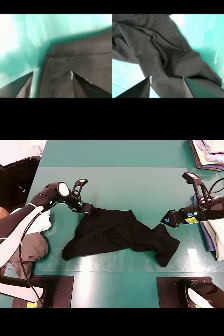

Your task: Fold the shirts.

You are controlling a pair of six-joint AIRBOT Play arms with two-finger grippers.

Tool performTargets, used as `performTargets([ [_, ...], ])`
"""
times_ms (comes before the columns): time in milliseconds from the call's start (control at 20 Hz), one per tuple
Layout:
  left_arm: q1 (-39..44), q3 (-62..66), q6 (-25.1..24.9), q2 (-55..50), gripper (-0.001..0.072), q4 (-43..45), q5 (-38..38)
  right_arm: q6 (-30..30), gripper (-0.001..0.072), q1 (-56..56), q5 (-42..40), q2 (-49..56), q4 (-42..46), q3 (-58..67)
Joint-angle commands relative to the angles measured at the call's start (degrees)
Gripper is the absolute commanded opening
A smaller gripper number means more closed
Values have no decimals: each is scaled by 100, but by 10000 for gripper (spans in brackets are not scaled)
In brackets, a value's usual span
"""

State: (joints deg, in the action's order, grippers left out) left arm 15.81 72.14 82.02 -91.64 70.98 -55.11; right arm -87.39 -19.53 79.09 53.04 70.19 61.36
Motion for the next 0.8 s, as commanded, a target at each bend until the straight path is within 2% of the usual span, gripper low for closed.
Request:
performTargets([
  [0,4,66,2,-229,412,-116,46,-9,444,-2,-4,-15,-4,7],
  [100,4,68,2,-225,212,-256,0,-9,444,-2,0,-15,7,7],
  [150,0,114,4,-221,34,-236,-79,-9,444,33,39,-15,37,7],
  [300,-210,433,2,-26,25,-188,-553,-7,445,715,584,66,31,-142],
  [400,-509,498,0,389,25,-153,-555,55,449,1443,713,2,26,-719],
  [450,-647,509,-7,590,25,-153,-551,133,475,1781,682,-55,13,-1075],
  [500,-758,509,-81,767,25,-146,-555,162,584,2135,588,-92,-55,-1486],
  [650,-883,511,-286,1062,25,-111,-632,686,591,2916,140,22,-782,-2441],
  [750,-883,505,-284,1058,26,-127,-686,719,590,3117,-203,278,-914,-2736],
])
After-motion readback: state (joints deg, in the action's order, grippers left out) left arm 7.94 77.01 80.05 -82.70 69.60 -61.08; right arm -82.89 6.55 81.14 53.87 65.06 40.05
